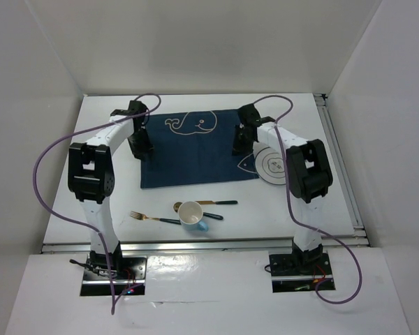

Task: Set the dinner table for one person

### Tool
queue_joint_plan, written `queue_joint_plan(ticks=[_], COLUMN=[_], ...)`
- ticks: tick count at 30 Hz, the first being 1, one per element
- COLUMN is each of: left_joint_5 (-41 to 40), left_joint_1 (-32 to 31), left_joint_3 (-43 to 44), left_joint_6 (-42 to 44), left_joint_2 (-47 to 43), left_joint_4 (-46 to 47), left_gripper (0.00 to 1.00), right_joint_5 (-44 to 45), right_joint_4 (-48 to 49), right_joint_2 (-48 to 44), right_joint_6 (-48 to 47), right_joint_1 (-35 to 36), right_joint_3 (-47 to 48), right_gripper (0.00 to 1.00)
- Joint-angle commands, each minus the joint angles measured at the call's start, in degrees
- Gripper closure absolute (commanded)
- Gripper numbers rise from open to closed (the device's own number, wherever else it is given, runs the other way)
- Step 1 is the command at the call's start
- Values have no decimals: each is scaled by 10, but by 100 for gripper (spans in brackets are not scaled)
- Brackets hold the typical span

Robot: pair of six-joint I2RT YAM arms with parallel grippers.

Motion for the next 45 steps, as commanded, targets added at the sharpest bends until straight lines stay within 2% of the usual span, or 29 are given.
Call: queue_joint_plan(ticks=[1, 3, 10, 14, 19, 38, 45], left_joint_5=[15, 15, 27, 19, 41, 46, 41], left_joint_1=[-17, -17, -23, -23, -28, -70, -81], left_joint_3=[7, 1, -30, -95, -162, -206, -200], left_joint_6=[-1, -1, -1, -1, -8, -13, -18], left_joint_2=[11, 23, 46, 26, -4, -38, -38], left_joint_4=[-11, -6, 18, 37, 66, 67, 67], left_gripper=[60, 60, 60, 61, 62, 64, 64], right_joint_5=[23, 23, 17, 12, 17, 77, 50], right_joint_4=[-25, -25, 12, 34, 48, 28, 17], right_joint_2=[54, 60, 19, -12, -50, -85, -134], right_joint_6=[-3, 2, 13, 33, 39, 50, 50], right_joint_1=[-13, -13, -13, -13, -13, -60, -67], right_joint_3=[22, 22, -93, -196, -270, -310, -310], right_gripper=[79, 79, 79, 80, 80, 80, 80])
